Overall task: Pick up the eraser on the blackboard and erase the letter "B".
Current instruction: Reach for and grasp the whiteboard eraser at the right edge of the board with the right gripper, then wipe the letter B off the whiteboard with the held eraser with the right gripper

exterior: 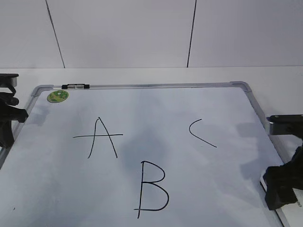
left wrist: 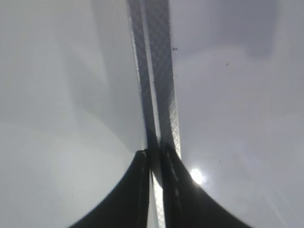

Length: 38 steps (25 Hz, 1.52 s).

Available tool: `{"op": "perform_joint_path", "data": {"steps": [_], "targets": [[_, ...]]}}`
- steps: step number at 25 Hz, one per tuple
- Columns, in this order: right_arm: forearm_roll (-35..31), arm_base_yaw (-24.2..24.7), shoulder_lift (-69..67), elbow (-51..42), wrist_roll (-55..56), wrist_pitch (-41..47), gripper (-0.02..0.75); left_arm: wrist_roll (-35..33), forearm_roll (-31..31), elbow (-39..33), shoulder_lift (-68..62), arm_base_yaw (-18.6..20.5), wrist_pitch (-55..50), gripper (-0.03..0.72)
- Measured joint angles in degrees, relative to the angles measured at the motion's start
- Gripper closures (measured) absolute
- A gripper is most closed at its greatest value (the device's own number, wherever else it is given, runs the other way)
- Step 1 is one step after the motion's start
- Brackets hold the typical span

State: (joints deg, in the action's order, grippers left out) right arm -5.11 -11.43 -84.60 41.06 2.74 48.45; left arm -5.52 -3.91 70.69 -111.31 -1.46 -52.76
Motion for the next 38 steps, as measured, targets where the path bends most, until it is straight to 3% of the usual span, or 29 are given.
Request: {"op": "perform_joint_path", "data": {"steps": [11,17,38], "targets": [[3.2,-0.5,-1.9,0.0,4.1,0.1,0.084,0.0,0.0,0.0,0.0,0.0,0.0,0.663],[3.2,-0.5,-1.9,0.0,4.1,0.1,0.152,0.0,0.0,0.0,0.0,0.0,0.0,0.663],[1.7,-0.5,-1.9,0.4,4.1,1.1,0.178,0.1,-0.2,0.0,0.0,0.0,0.0,0.664]]}}
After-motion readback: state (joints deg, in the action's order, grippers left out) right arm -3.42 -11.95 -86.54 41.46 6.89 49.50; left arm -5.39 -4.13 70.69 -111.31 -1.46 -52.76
